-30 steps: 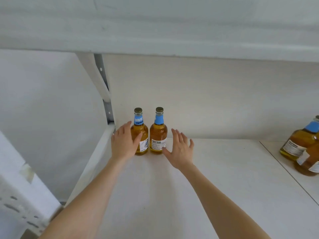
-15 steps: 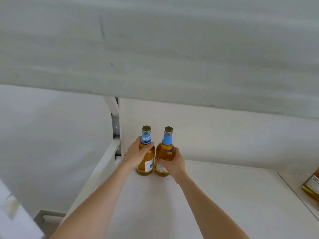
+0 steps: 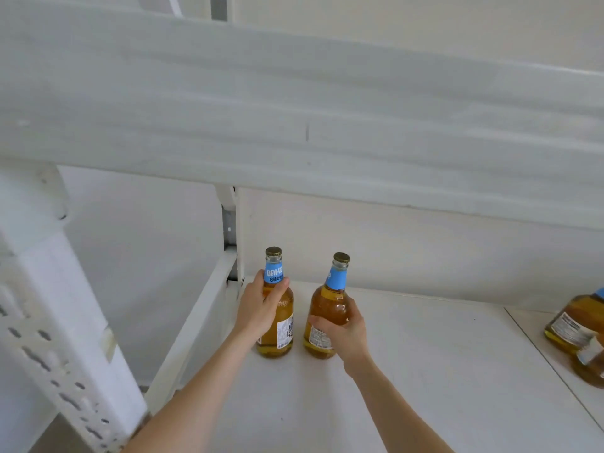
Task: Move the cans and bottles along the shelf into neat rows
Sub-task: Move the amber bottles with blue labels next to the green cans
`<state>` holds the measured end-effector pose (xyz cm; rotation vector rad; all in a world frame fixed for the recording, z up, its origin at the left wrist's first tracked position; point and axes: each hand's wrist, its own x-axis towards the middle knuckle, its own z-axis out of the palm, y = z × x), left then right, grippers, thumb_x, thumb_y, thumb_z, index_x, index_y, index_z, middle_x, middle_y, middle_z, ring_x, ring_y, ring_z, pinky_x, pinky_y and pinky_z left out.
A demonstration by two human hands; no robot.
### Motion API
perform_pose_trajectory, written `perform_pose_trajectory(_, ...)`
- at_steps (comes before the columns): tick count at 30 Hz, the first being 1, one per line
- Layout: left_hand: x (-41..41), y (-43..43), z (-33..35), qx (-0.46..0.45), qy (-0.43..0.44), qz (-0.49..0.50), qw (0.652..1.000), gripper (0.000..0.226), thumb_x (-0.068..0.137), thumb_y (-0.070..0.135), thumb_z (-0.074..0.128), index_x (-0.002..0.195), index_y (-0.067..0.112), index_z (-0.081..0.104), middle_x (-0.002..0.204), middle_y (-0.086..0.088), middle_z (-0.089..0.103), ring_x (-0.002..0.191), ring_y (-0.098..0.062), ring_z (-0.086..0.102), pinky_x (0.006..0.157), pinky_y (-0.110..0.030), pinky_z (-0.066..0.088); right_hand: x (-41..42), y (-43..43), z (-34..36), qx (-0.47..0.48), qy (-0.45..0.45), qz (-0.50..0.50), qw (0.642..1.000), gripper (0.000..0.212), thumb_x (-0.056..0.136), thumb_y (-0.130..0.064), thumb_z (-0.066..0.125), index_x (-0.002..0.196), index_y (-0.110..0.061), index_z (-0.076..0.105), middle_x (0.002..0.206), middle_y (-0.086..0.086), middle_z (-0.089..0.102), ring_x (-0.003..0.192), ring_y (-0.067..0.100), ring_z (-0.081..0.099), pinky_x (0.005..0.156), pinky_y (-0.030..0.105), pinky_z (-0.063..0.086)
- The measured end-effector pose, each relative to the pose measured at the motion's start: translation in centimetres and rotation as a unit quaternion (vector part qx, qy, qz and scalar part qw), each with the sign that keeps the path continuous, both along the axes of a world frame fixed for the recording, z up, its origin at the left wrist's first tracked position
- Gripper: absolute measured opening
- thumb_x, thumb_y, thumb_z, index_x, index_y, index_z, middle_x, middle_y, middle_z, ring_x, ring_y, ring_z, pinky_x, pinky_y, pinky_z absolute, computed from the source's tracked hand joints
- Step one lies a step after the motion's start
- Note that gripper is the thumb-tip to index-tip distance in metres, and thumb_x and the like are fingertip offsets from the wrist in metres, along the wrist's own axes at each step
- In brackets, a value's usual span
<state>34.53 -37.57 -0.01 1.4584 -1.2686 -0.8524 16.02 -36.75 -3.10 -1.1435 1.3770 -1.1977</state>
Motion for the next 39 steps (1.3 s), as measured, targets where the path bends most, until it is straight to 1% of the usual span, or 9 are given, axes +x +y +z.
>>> perform_pose_trajectory(4,0.1,2.7,0.2,0.027,0.056,-0.006,0.998,0.017,0.092,0.052,0.056,0.106,0.043,0.050,0.100,0.015,0.063,0.097,-0.007,0.061,0.077,-0.027,0.049,-0.8,2.6,0.1,0.022,-0.048,-0.027,0.998,0.051,0.062,-0.015,0.088,0.101,-0.036,0.064,0.090,-0.006,0.074,0.082,0.013,0.072,0.066,0.027,0.055)
perform_pose_trajectory(9,0.2,6.2,0.6,0.038,0.083,-0.016,0.996,0.009,0.091,0.052,0.057,0.096,0.049,0.050,0.098,0.017,0.062,0.091,-0.002,0.059,0.071,-0.022,0.046,-1.5,5.7,0.4,0.029,-0.068,-0.037,0.997,0.048,0.063,-0.015,0.087,0.104,-0.029,0.066,0.092,0.002,0.075,0.082,0.021,0.073,0.071,0.039,0.060)
perform_pose_trajectory(12,0.0,7.6,0.9,0.047,0.091,-0.027,0.994,0.010,0.091,0.052,0.056,0.096,0.049,0.048,0.099,0.019,0.060,0.091,-0.001,0.058,0.069,-0.022,0.046,-2.0,7.4,0.9,0.025,-0.076,-0.036,0.996,0.047,0.062,-0.019,0.087,0.102,-0.031,0.067,0.090,0.000,0.075,0.079,0.019,0.074,0.063,0.033,0.058)
perform_pose_trajectory(15,-0.4,8.9,1.5,0.043,0.085,-0.047,0.994,0.012,0.091,0.052,0.057,0.098,0.046,0.051,0.102,0.014,0.064,0.095,-0.005,0.061,0.071,-0.022,0.048,-3.0,9.1,1.5,0.019,-0.074,-0.026,0.997,0.057,0.052,-0.029,0.087,0.105,-0.033,0.066,0.090,-0.003,0.075,0.080,0.018,0.074,0.064,0.033,0.058)
perform_pose_trajectory(18,-1.3,10.3,2.0,0.038,0.086,-0.061,0.994,0.015,0.089,0.053,0.058,0.101,0.044,0.055,0.105,0.010,0.067,0.097,-0.007,0.064,0.075,-0.026,0.051,-4.4,10.9,2.0,0.013,-0.074,-0.025,0.997,0.062,0.049,-0.031,0.087,0.106,-0.032,0.065,0.090,-0.004,0.075,0.080,0.016,0.074,0.062,0.030,0.058)
perform_pose_trajectory(25,-5.7,14.3,3.2,0.015,0.042,-0.082,0.996,0.017,0.088,0.056,0.059,0.101,0.046,0.054,0.103,0.012,0.068,0.095,-0.005,0.064,0.073,-0.022,0.049,-8.5,14.8,2.5,0.001,-0.065,-0.034,0.997,0.049,0.064,-0.018,0.087,0.106,-0.031,0.064,0.091,-0.003,0.075,0.080,0.016,0.073,0.063,0.030,0.058)
perform_pose_trajectory(31,-11.5,18.3,3.9,0.008,0.043,-0.085,0.995,0.023,0.088,0.057,0.059,0.105,0.042,0.056,0.104,0.009,0.068,0.098,-0.008,0.065,0.080,-0.028,0.052,-14.1,19.0,3.4,-0.008,-0.053,-0.039,0.998,0.049,0.064,-0.021,0.086,0.106,-0.031,0.064,0.093,-0.004,0.074,0.082,0.015,0.073,0.065,0.030,0.058)
perform_pose_trajectory(34,-15.0,20.5,4.1,0.005,0.036,-0.093,0.995,0.023,0.088,0.056,0.058,0.105,0.041,0.056,0.103,0.010,0.068,0.097,-0.008,0.065,0.075,-0.024,0.050,-17.5,21.5,4.1,-0.017,-0.043,-0.044,0.998,0.049,0.065,-0.025,0.086,0.106,-0.034,0.062,0.095,-0.006,0.073,0.086,0.015,0.072,0.066,0.029,0.057)
perform_pose_trajectory(39,-20.6,23.4,4.2,0.006,0.032,-0.108,0.994,0.034,0.091,0.053,0.056,0.118,0.034,0.053,0.108,0.006,0.066,0.101,-0.013,0.063,0.073,-0.023,0.048,-23.1,24.7,5.0,-0.021,-0.019,-0.066,0.997,0.046,0.068,-0.026,0.084,0.104,-0.035,0.058,0.100,-0.007,0.068,0.092,0.013,0.066,0.066,0.027,0.051)
